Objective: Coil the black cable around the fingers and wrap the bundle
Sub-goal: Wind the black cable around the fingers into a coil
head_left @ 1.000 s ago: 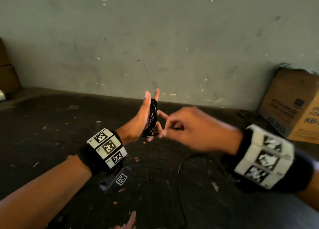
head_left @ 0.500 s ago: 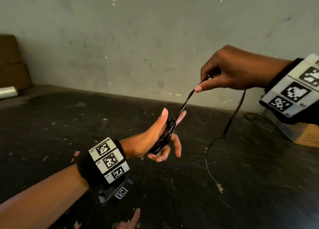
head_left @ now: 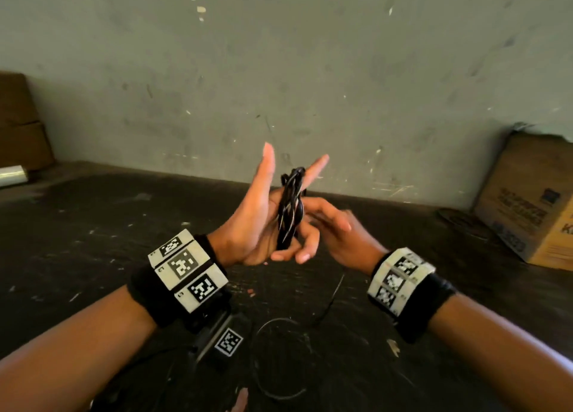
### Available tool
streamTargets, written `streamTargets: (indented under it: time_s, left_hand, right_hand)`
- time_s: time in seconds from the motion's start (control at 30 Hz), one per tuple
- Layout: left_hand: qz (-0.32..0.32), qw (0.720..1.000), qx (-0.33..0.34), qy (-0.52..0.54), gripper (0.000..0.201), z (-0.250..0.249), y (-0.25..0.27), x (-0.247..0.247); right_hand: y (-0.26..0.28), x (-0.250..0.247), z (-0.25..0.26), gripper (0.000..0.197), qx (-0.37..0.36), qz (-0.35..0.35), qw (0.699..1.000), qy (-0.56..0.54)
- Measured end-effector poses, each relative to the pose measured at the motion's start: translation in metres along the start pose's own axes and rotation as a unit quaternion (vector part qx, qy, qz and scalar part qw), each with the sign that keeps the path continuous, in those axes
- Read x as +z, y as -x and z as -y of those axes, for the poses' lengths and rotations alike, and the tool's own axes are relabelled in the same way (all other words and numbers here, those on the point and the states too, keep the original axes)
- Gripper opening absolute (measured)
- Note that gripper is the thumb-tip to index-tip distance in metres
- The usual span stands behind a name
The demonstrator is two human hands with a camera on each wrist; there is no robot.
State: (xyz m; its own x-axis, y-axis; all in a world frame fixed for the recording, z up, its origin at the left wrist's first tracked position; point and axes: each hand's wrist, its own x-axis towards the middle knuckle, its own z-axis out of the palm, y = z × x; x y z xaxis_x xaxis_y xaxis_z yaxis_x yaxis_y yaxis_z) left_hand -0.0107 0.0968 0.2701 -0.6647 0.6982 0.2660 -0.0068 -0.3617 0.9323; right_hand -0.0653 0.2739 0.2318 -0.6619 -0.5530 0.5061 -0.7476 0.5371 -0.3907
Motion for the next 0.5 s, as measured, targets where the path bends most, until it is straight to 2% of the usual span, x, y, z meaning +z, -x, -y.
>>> streamTargets:
  time_s: [0.07, 0.13, 0.2, 0.3, 0.43, 0.5]
  left_hand:
    - [-0.025, 0.999, 0.024, 0.005, 0.092, -0.005, -0.006, 0.001]
    - [-0.065, 0.997, 0.046, -0.001, 0.091, -0.010, -0.011, -0.001]
    - [-0.106, 0.992, 0.071, -0.004, 0.089, -0.014, -0.015, -0.004]
    - [-0.132, 0.987, 0.088, -0.005, 0.098, -0.017, -0.018, -0.013]
    - [-0.150, 0.984, 0.076, -0.066, 0.120, -0.012, -0.015, -0.024]
    - [-0.165, 0.978, 0.059, -0.116, 0.124, -0.006, -0.012, -0.028]
  right_hand:
    - [0.002, 0.013, 0.015, 0.026, 0.020, -0.021, 0.999, -0.037]
    - [0.005, 0.022, 0.026, 0.021, -0.003, -0.023, 0.997, -0.068]
    - [0.007, 0.027, 0.041, 0.017, 0.018, 0.018, 0.996, -0.081]
    - [0.014, 0.027, 0.061, 0.023, 0.049, 0.129, 0.985, -0.102]
    - [0.015, 0.008, 0.080, 0.019, 0.078, 0.130, 0.982, -0.113]
    - [0.014, -0.010, 0.086, 0.020, 0.124, 0.152, 0.970, -0.145]
